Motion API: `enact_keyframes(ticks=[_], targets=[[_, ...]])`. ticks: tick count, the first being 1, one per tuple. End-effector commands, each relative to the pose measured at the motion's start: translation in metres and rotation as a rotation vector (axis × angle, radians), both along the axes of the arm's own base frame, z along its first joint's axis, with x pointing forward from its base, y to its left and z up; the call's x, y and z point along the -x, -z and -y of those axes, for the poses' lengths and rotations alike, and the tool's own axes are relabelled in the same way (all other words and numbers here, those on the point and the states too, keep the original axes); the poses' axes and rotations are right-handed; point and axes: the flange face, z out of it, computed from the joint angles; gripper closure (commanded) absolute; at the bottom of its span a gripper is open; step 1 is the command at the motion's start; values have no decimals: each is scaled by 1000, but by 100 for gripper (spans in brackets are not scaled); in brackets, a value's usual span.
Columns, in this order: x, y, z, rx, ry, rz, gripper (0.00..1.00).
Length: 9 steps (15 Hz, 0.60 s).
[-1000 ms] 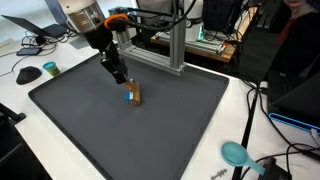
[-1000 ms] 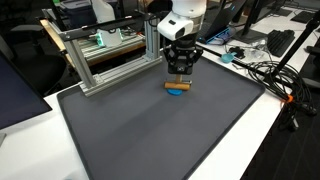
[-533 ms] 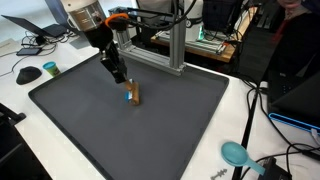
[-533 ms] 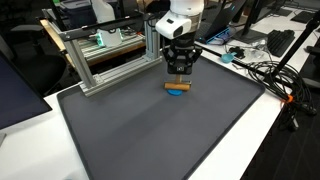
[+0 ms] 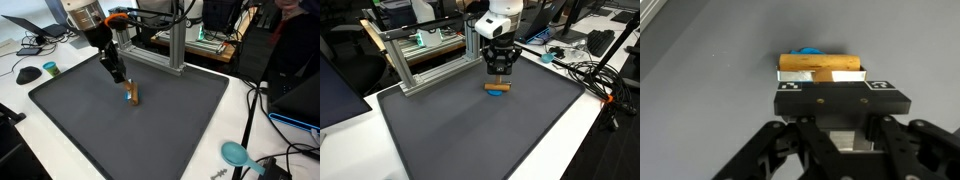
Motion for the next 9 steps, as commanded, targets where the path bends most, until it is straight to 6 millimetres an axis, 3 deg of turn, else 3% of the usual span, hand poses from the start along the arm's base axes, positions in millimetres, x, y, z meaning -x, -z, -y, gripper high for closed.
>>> enact_keyframes(ticks=[1,9], targets=[[-6,38,21,68,-29,61,78],[-9,38,25,74,-46,66,78]])
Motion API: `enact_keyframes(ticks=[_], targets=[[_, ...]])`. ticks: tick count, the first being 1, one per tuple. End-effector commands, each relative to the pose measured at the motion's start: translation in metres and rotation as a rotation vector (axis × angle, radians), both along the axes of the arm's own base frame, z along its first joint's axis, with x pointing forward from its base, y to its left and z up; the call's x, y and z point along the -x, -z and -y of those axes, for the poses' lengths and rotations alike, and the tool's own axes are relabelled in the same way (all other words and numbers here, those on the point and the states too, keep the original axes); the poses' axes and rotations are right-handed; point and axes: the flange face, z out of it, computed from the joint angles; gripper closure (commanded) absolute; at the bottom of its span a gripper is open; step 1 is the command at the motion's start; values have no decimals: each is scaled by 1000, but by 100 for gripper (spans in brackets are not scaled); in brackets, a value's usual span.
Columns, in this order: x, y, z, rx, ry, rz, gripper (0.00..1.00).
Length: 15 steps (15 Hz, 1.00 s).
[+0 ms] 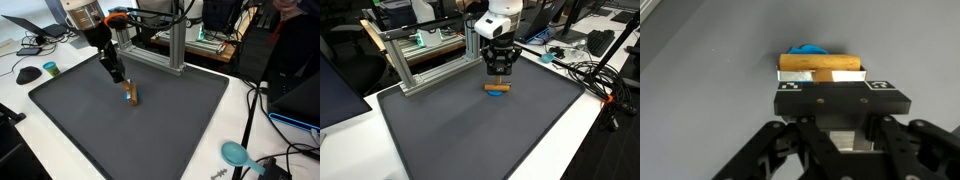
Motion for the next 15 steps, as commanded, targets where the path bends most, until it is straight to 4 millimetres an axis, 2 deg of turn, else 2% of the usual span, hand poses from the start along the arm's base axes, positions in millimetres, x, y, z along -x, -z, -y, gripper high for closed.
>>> enact_keyframes(ticks=[1,15], targets=[[-9,38,22,74,-25,57,78],[-15,36,22,89,-30,54,78]])
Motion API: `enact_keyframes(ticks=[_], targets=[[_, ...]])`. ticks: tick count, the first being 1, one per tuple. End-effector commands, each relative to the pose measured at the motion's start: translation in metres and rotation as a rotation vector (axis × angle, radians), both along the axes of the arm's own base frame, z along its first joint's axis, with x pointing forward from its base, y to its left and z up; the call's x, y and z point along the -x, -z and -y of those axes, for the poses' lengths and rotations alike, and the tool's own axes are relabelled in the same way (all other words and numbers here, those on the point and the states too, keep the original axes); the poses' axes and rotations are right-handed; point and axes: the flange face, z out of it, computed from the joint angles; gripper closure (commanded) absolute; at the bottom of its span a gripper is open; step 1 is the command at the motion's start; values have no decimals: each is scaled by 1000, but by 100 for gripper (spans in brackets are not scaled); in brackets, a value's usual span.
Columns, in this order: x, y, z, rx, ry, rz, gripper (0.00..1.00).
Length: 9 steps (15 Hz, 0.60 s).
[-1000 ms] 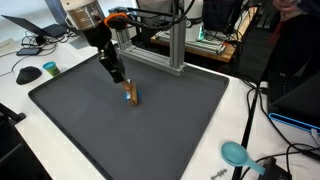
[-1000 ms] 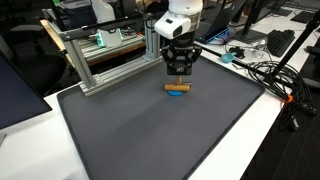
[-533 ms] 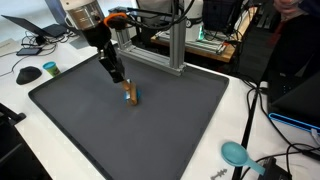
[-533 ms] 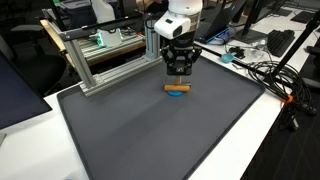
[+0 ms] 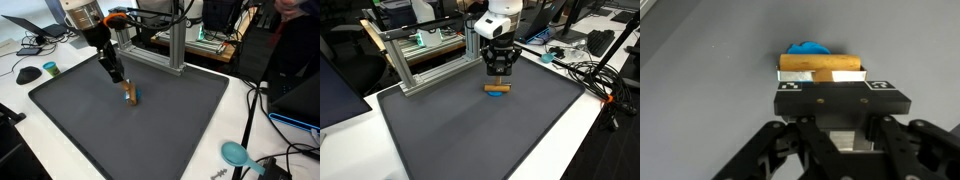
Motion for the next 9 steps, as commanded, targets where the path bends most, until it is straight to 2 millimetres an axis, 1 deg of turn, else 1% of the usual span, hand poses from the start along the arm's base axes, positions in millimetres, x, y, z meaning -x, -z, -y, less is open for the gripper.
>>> enact_keyframes(ticks=[1,9], targets=[[-14,36,20,86,-25,48,78],[-18,34,14,110,-38,45,78]])
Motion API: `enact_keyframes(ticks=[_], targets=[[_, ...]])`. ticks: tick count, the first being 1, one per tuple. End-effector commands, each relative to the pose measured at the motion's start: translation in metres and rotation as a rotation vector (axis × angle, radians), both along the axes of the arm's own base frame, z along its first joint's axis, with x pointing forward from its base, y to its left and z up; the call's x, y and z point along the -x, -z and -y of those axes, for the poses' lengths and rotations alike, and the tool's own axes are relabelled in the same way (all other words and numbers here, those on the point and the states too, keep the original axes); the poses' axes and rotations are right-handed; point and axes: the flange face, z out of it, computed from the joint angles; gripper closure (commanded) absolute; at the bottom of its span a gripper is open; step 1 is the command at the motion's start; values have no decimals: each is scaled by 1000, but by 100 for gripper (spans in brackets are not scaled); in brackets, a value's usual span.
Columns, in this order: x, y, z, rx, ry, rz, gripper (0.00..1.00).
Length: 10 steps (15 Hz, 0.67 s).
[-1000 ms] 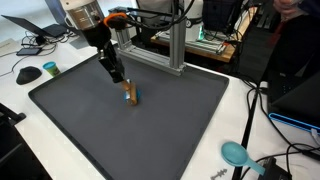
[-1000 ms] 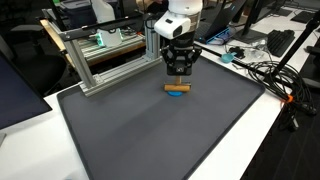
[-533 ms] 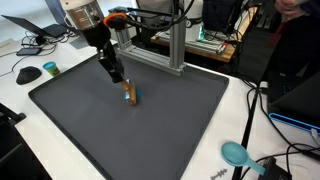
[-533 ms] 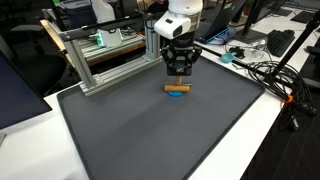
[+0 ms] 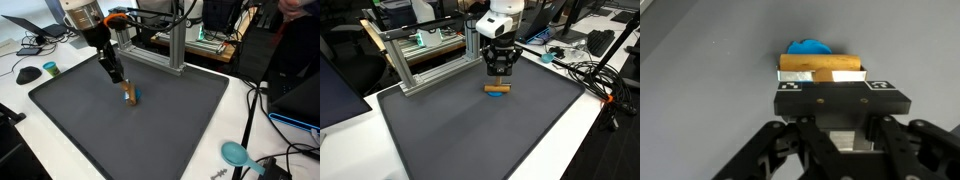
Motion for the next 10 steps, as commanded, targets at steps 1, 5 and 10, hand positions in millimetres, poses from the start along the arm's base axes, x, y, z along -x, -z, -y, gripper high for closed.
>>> enact_keyframes(ticks=[1,5,10], targets=[[-16,34,16,94,-23,41,78],[-16,33,13,110,-33,37,78],[-17,31,7,128,-42,33,78]])
